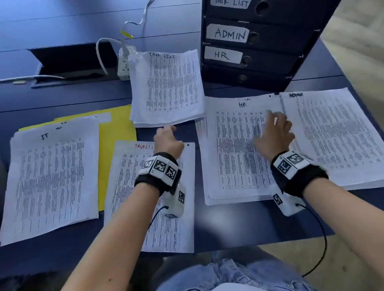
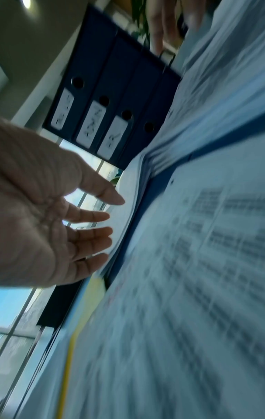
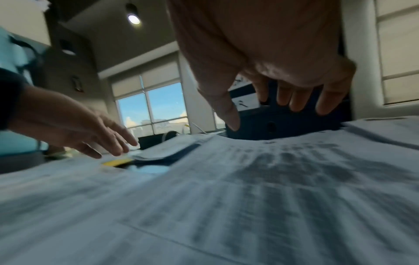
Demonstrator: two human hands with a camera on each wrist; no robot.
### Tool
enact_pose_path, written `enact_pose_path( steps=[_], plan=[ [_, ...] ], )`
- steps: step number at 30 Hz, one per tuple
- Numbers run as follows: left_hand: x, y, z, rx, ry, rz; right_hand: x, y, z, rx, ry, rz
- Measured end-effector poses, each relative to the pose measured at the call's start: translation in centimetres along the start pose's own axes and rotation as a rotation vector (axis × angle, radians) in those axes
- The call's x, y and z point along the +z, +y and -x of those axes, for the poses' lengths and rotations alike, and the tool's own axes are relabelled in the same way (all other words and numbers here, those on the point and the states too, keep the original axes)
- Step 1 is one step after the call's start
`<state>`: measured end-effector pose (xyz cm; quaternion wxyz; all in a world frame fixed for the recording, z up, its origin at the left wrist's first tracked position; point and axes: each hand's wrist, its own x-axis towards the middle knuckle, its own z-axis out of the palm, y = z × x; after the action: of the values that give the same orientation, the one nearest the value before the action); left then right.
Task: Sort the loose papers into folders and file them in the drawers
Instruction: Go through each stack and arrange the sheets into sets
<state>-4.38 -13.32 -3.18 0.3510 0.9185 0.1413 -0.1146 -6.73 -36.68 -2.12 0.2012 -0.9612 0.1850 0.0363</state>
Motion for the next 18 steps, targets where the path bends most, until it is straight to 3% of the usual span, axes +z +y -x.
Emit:
enact_pose_path(
  steps=[5, 10, 13, 16, 18],
  plan=[
    [-5.5, -4.2, 0.0, -0.284, 0.133, -0.135, 2.9, -6.4, 2.9, -0.237, -0.216, -0.246],
    [-7.4, -7.7, 1.1, -0.474, 0.029, -0.167, 6.1, -9.9, 5.5, -0.156, -0.441, -0.222],
    [-7.1, -9.7, 0.9, -0.375, -0.017, -0.106, 7.6, -10.7, 6.2, -0.105, -0.437, -0.23],
    [-8.3, -9.8, 0.6, -0.073, -0.013, -0.038, 8.0, -11.3, 5.9, -0.08, -0.397, -0.243],
    [-10.2, -8.8, 0.2, 0.07, 0.016, 0.141, 7.9, -11.5, 5.0, -0.023, -0.319, -0.341]
  ],
)
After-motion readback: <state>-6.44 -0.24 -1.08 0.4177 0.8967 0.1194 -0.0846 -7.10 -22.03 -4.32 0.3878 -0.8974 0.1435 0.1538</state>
